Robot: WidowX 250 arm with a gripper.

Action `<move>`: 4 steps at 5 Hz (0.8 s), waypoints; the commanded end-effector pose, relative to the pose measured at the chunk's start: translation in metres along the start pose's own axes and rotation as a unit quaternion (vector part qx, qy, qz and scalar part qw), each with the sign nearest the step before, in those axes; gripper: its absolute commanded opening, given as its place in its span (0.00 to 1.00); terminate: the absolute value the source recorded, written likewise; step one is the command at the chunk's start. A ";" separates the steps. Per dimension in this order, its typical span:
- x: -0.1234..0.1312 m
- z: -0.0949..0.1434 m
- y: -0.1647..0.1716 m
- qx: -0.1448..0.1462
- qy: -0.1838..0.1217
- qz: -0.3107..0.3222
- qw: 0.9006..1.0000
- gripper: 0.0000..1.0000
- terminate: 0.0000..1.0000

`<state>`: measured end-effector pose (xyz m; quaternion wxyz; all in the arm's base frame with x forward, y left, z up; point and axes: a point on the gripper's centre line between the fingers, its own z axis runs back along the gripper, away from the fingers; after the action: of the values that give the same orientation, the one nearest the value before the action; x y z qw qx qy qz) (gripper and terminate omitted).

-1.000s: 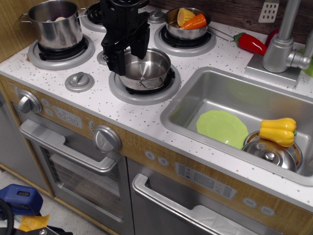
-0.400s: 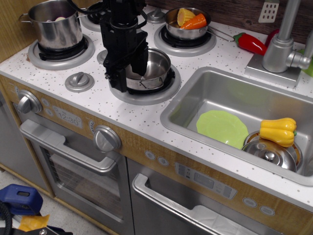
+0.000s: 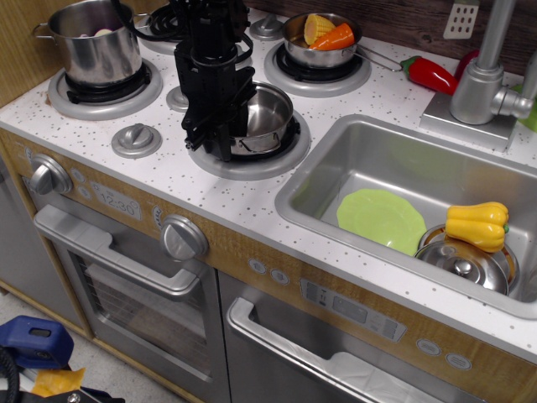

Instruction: Pick up pan from stove

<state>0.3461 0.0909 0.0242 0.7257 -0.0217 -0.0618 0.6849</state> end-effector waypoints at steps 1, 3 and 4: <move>0.007 0.023 -0.009 -0.044 -0.034 0.010 0.998 0.00 0.00; 0.019 0.068 -0.018 -0.105 -0.094 0.026 0.990 0.00 0.00; 0.020 0.083 -0.024 -0.136 -0.108 0.045 0.984 0.00 0.00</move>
<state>0.3567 0.1024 0.0847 0.6818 -0.0303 -0.1931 0.7049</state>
